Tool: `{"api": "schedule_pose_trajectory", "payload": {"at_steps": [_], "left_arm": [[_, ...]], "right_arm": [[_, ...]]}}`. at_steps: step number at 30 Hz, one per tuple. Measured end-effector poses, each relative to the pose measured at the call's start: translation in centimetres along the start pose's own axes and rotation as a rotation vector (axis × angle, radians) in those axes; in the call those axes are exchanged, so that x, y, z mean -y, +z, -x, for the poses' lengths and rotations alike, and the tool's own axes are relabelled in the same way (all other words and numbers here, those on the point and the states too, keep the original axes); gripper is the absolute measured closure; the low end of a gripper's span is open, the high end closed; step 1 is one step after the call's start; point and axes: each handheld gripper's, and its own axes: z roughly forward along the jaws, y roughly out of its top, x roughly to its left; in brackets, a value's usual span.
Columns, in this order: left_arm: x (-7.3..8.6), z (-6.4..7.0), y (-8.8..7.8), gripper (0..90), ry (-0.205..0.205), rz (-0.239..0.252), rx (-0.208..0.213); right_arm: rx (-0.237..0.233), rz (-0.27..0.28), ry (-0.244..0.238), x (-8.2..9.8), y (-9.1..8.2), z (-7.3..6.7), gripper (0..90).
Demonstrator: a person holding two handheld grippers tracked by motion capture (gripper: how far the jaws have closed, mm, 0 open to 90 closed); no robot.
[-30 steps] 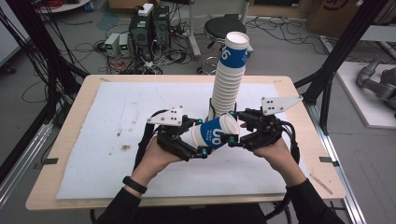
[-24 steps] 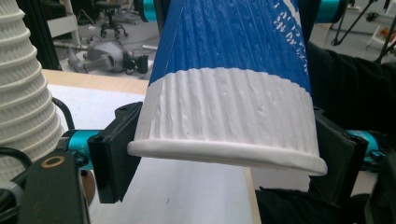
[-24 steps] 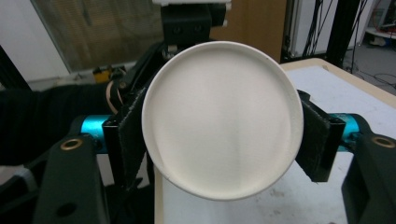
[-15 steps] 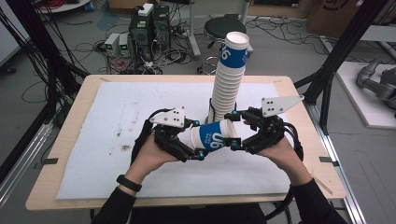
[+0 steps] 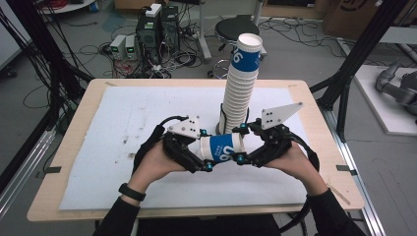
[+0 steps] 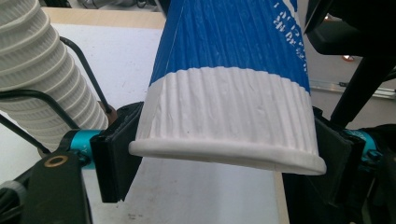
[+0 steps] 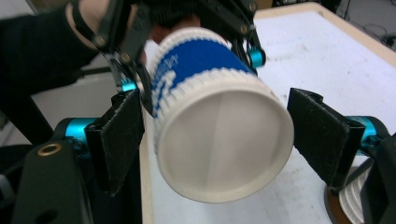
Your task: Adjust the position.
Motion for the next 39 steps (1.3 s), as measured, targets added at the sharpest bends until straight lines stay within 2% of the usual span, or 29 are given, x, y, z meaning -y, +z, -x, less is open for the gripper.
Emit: {"api": "schedule_pose_trajectory", "payload": {"at_steps": [5, 9, 13, 16, 17, 20, 24, 26, 27, 29, 34, 36, 39], "left_arm": [[0.0, 0.0, -0.1, 22.1, 0.003, -0.008, 0.002], [-0.2, 0.1, -0.2, 22.0, 0.009, -0.005, 0.004], [-0.2, 0.1, -0.4, 19.6, 0.004, 0.029, 0.01], [-0.2, 0.1, -0.7, 17.0, -0.012, 0.088, 0.012], [-0.1, -0.1, -0.8, 16.2, -0.028, 0.134, 0.025], [0.1, -0.2, -1.2, 13.9, -0.067, 0.227, 0.056], [0.3, -0.4, -1.3, 12.1, -0.102, 0.327, 0.082], [0.5, -0.5, -1.2, 12.1, -0.121, 0.353, 0.084], [0.6, -0.6, -1.2, 12.1, -0.125, 0.349, 0.091], [0.8, -0.7, -1.0, 12.1, -0.133, 0.351, 0.092], [0.9, -0.8, -0.8, 12.1, -0.157, 0.404, 0.132], [0.9, -0.9, -0.9, 12.1, -0.156, 0.437, 0.152], [1.0, -0.8, -1.2, 15.5, -0.148, 0.46, 0.141]], "right_arm": [[-0.002, -0.022, -0.01, 0.1, 0.6, -0.1, 26.7], [-0.024, -0.015, -0.009, 0.2, 0.5, 0.1, 28.6], [-0.049, 0.013, 0.001, 0.3, 0.2, 0.3, 29.6], [-0.068, 0.056, 0.025, 0.4, -0.1, 0.5, 29.7], [-0.074, 0.077, 0.021, 0.5, -0.2, 0.6, 29.8], [-0.079, 0.137, 0.029, 0.4, -0.6, 0.7, 30.0], [-0.086, 0.207, 0.036, 0.4, -1.1, 0.6, 30.1], [-0.084, 0.238, 0.048, 0.4, -1.3, 0.6, 30.2], [-0.081, 0.257, 0.046, 0.5, -1.3, 0.6, 30.3], [-0.081, 0.275, 0.057, 0.6, -1.4, 0.7, 30.3], [-0.1, 0.303, 0.065, 0.7, -1.4, 0.7, 30.3], [-0.1, 0.319, 0.058, 0.7, -1.3, 0.7, 30.3], [-0.111, 0.324, 0.055, 0.8, -1.1, 0.6, 30.3]]}}
